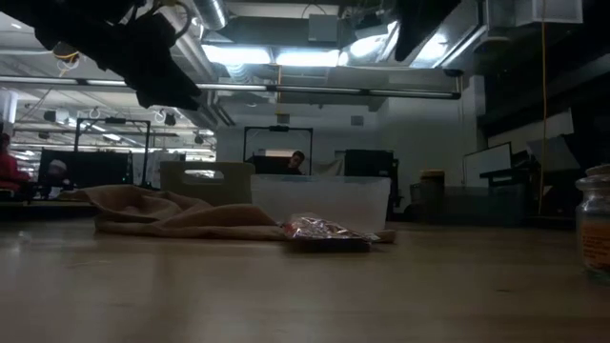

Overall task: Sort spices by type
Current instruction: Put the top middle orange seasoning pack into the gray bin

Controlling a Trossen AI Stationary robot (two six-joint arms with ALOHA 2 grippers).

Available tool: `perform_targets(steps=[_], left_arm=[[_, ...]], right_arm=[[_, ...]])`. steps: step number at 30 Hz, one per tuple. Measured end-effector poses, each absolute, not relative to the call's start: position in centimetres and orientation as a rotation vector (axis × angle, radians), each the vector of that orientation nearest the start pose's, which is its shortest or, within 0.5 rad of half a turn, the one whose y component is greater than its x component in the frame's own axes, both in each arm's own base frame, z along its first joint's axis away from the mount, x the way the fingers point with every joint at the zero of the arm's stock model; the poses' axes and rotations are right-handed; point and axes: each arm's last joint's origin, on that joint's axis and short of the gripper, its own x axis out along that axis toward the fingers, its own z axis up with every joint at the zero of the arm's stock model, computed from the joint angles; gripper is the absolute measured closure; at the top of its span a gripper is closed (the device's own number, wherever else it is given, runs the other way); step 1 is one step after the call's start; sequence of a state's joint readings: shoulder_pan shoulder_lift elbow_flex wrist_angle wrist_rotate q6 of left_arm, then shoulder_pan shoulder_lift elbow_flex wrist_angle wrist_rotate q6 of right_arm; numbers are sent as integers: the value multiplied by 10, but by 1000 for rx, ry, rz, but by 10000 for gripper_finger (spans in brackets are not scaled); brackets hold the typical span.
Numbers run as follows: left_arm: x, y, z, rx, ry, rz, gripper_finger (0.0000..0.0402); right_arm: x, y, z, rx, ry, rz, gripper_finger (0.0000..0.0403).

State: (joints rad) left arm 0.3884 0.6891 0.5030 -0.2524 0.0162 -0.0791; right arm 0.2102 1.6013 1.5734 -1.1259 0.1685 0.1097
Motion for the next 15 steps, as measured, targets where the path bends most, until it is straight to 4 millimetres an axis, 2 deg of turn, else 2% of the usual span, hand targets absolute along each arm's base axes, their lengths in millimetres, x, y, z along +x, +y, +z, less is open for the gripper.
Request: perform_targets(steps=[7, 15], left_arm=[[146, 54, 244, -156, 420, 355, 167], [148, 49, 244, -138, 423, 317, 167]], right_arm=[[337, 88, 297, -186, 1160, 12, 95], [348, 110, 264, -240, 1254, 48, 95]])
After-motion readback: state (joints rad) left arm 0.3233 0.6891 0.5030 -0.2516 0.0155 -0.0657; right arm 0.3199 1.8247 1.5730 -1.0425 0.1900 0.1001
